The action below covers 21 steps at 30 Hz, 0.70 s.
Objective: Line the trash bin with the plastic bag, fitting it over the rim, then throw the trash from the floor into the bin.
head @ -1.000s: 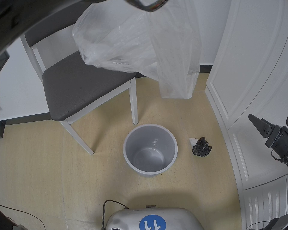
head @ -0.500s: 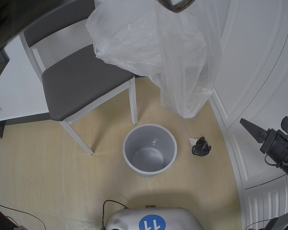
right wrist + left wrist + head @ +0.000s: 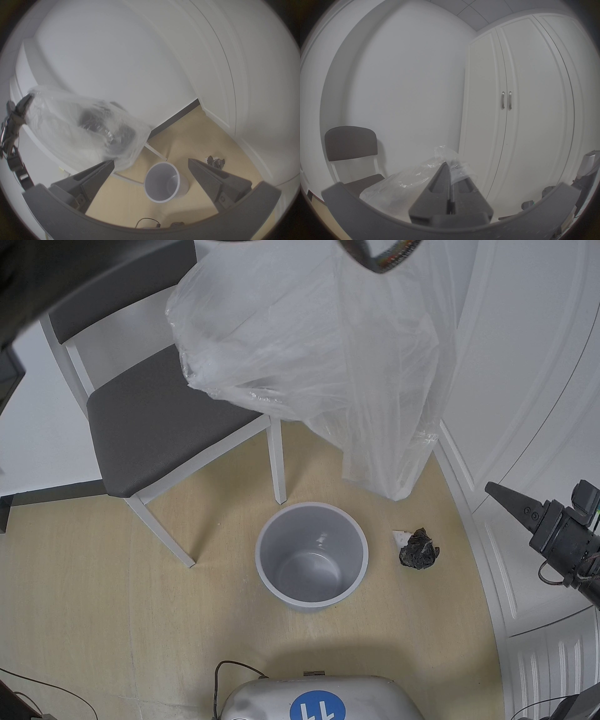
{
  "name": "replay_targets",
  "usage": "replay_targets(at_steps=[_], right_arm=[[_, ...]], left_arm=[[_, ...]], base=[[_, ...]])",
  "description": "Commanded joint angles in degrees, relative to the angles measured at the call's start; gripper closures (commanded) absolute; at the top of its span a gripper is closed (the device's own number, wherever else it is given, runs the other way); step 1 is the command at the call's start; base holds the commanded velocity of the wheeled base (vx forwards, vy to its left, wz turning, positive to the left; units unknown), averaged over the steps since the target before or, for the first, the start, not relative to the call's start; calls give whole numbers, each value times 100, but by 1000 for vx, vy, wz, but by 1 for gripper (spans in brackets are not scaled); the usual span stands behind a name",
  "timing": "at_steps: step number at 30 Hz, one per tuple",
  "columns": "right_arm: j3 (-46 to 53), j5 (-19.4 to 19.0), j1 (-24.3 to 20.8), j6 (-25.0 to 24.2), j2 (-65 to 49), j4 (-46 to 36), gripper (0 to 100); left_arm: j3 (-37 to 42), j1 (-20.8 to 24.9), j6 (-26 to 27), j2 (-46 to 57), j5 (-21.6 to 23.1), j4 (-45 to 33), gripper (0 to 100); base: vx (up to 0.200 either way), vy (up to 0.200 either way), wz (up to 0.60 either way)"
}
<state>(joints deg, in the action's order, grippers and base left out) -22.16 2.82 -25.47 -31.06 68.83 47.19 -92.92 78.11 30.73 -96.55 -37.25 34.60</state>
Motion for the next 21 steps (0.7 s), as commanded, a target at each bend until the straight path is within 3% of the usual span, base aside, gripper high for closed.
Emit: replay_targets(at_steps=[1,14,15,20,21], right_arm=[[-218,114,-20,-295,271,1,0],[-262,175,-266,-1051,816,159,0],[-262,175,-336,-1306,966,440,0],[-253,228,-336,-1429,1203,809,0],[-245,228,-336,-1429,1194,809,0]], left_arm=[[-130,337,12,-127,-10,3,100],[-297,451,21,-224,-10,-6,100],[-271,451,21,-215,-10,-6,100],[-174,126,3,-224,-80,-23,100],[-16,-331,29,-189,-80,-23,100]], base=[[0,0,0],[0,0,0],[0,0,0],[0,0,0],[0,0,0]])
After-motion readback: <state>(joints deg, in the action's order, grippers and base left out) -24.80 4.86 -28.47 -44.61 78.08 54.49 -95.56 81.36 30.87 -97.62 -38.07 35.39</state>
